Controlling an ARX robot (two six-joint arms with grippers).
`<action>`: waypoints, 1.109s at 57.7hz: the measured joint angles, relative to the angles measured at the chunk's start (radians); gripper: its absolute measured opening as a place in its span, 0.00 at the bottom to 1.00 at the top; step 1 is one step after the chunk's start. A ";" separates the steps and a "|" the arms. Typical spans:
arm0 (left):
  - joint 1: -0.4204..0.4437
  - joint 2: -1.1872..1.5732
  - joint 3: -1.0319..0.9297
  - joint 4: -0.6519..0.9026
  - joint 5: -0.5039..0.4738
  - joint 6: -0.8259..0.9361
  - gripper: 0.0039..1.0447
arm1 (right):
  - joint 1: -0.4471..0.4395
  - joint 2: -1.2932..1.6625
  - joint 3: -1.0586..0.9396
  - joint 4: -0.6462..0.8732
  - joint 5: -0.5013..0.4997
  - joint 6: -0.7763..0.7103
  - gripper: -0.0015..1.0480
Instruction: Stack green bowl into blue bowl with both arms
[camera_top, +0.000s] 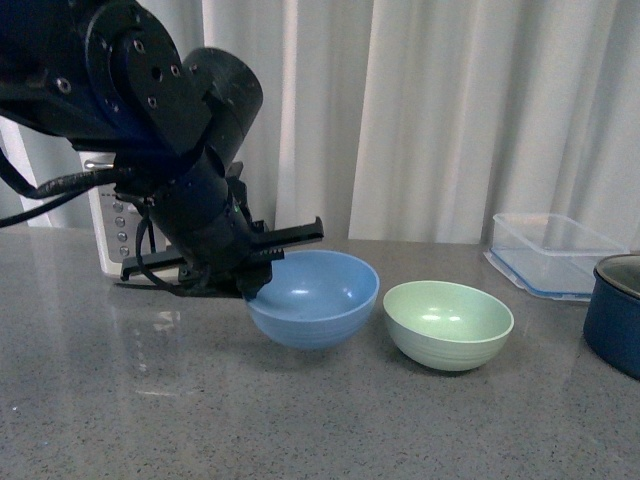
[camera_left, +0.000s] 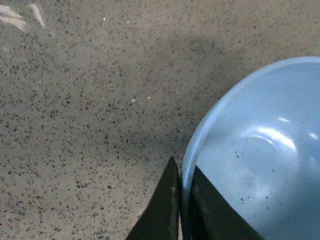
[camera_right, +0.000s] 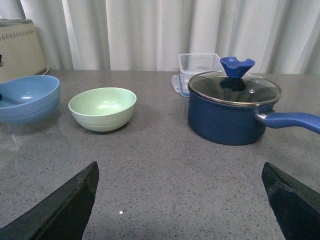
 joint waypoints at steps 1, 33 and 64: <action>0.000 0.007 0.001 0.000 -0.001 0.000 0.03 | 0.000 0.000 0.000 0.000 0.000 0.000 0.90; 0.016 0.060 0.037 -0.001 0.100 -0.026 0.55 | 0.000 0.000 0.000 0.000 0.000 0.000 0.90; 0.117 -0.479 -0.816 1.131 -0.060 0.339 0.42 | 0.000 0.000 0.000 0.000 0.000 0.000 0.90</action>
